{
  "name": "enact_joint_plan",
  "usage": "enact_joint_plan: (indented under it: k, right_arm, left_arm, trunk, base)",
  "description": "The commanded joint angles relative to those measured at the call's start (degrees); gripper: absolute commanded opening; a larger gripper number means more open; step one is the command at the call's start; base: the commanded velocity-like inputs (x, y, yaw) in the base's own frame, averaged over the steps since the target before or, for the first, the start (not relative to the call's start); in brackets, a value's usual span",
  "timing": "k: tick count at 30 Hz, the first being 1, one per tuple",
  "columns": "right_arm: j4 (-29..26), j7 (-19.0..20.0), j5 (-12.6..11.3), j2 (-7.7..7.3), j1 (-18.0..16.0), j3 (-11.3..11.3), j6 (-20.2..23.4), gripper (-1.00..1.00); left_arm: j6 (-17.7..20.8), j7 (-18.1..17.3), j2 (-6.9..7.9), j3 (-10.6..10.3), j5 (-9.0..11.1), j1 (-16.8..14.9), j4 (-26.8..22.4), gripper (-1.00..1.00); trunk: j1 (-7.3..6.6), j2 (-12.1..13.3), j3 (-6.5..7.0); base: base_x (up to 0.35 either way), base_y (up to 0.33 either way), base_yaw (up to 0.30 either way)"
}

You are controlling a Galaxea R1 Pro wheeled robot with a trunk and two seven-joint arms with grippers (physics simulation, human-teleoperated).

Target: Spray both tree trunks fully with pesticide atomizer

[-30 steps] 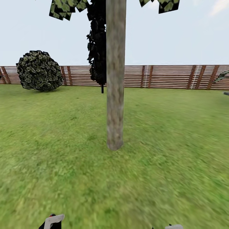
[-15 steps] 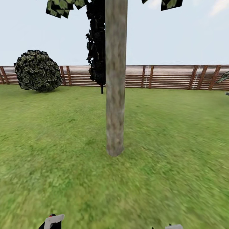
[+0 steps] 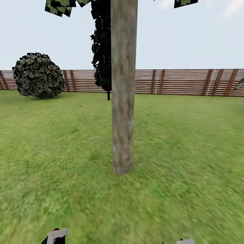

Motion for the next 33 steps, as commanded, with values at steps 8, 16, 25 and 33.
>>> enact_joint_plan:
  k: [8, 16, 25, 33]
  right_arm:
    - [0.02, -0.07, 0.00, -0.02, 0.00, -0.19, 0.00, 1.00]
    - [0.02, -0.16, -0.22, 0.07, 0.00, -0.26, 0.00, 1.00]
    - [-0.14, -0.09, -0.12, 0.15, 0.00, -0.26, 0.09, 1.00]
    - [-4.48, -0.10, -0.18, -0.03, -2.11, -0.35, 0.09, 1.00]
  left_arm:
    - [0.10, 0.01, 0.22, 0.00, -0.01, 0.00, -0.01, -1.00]
    - [0.17, 0.09, 0.38, 0.08, -0.05, 0.00, 0.02, -1.00]
    - [0.25, 0.07, 0.56, 0.16, -0.06, -0.07, -0.03, -1.00]
    - [0.49, -0.20, 0.53, -0.04, -0.55, -0.81, -0.79, -1.00]
  trunk:
    - [0.00, 0.00, 0.00]
    - [0.00, 0.00, 0.00]
    - [0.00, 0.00, 0.00]
    - [0.00, 0.00, 0.00]
  base:
    - [0.339, 0.000, 0.000]
    - [0.339, 0.000, 0.000]
    - [0.339, 0.000, 0.000]
    - [0.322, 0.000, 0.000]
